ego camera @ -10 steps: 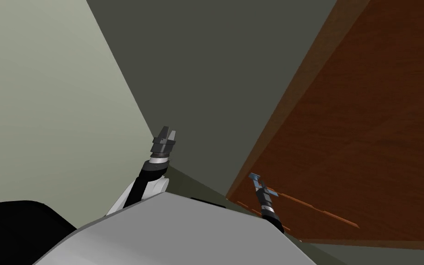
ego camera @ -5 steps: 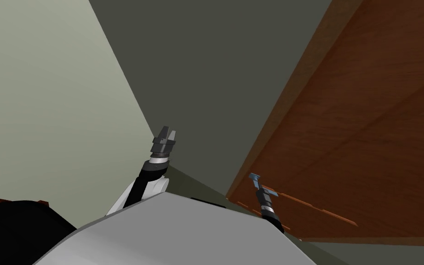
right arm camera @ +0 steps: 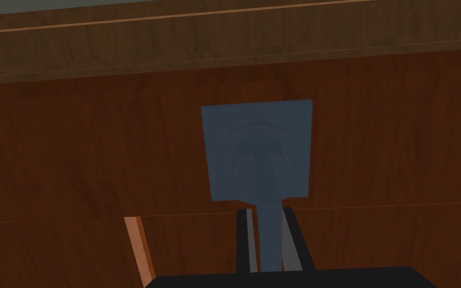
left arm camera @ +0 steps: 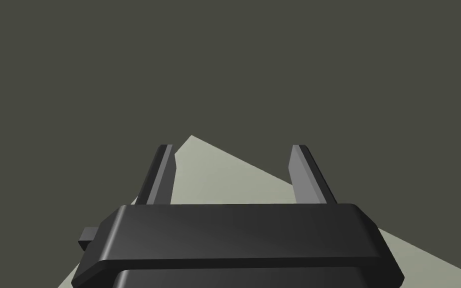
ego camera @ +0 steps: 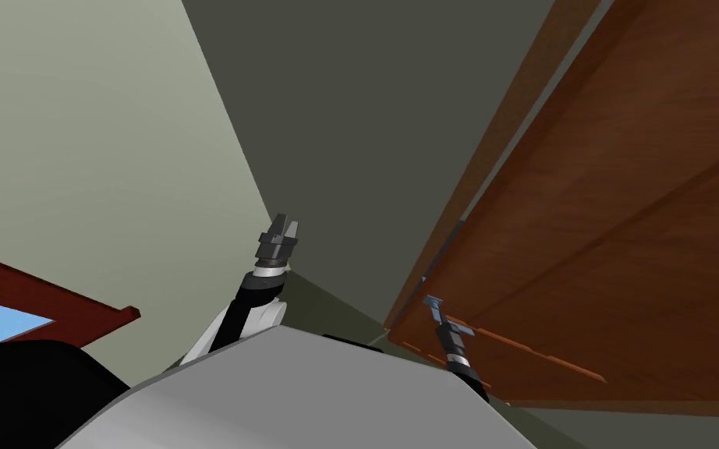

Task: Pull the door open

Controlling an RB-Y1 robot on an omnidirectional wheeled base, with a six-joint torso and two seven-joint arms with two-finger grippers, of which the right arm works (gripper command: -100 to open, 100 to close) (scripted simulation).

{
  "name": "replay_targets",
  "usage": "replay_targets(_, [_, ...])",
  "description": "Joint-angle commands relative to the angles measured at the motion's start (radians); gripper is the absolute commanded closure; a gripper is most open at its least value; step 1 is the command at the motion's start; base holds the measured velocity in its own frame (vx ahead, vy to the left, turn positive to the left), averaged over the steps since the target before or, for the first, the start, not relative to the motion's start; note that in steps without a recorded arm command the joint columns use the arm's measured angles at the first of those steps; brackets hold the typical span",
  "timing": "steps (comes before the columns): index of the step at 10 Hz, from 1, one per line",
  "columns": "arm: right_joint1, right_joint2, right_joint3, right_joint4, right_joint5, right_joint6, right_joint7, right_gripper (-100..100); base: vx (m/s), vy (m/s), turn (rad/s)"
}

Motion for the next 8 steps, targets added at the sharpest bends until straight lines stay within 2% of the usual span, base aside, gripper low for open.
replay_targets(1, [0.014, -0.011, 0.015, 0.008, 0.008, -0.025, -0.019, 100, -0.237, -0.055, 0.123])
replay_targets(4, [0.046, -0.041, 0.041, 0.009, 0.023, -0.070, -0.057, 100, -0.264, -0.070, 0.173])
replay_targets(5, [0.030, -0.036, 0.038, 0.025, 0.021, -0.066, -0.051, 100, -0.122, -0.013, 0.034])
replay_targets(6, [0.053, -0.047, 0.050, 0.033, 0.027, -0.101, -0.068, 100, -0.149, -0.024, 0.149])
replay_targets(8, [0.069, -0.058, 0.057, 0.039, 0.031, -0.128, -0.080, 100, -0.194, -0.073, 0.163])
